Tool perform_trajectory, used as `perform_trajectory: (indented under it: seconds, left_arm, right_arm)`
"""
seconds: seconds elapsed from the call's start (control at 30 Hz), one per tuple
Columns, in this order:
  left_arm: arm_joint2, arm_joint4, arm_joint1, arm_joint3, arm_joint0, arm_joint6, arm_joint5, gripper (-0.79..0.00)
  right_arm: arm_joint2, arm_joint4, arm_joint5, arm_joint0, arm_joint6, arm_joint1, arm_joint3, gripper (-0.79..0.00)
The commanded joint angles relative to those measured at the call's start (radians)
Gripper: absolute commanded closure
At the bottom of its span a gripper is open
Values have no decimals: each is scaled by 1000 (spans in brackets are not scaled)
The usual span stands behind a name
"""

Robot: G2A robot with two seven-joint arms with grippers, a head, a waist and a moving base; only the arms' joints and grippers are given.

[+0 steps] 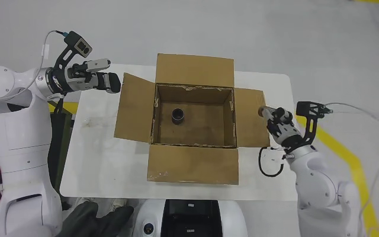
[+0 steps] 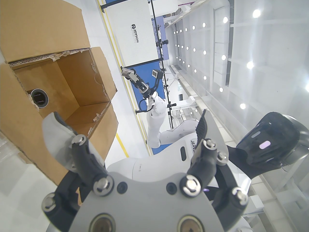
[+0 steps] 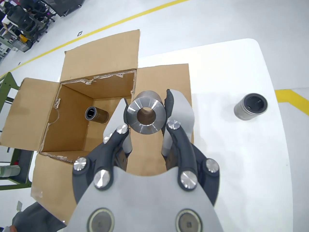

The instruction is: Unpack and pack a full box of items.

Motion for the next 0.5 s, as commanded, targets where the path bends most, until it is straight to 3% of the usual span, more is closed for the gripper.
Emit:
perform_trajectory:
  seconds: [0.0,0.47]
  left_arm:
    - [0,0,0,0,0,0,0,-785]
    - [0,0,0,0,0,0,0,-785]
  right_arm:
    - [15,12,16,0,-3,1,13,0]
    - [89,56,124,45,2,8,131,0]
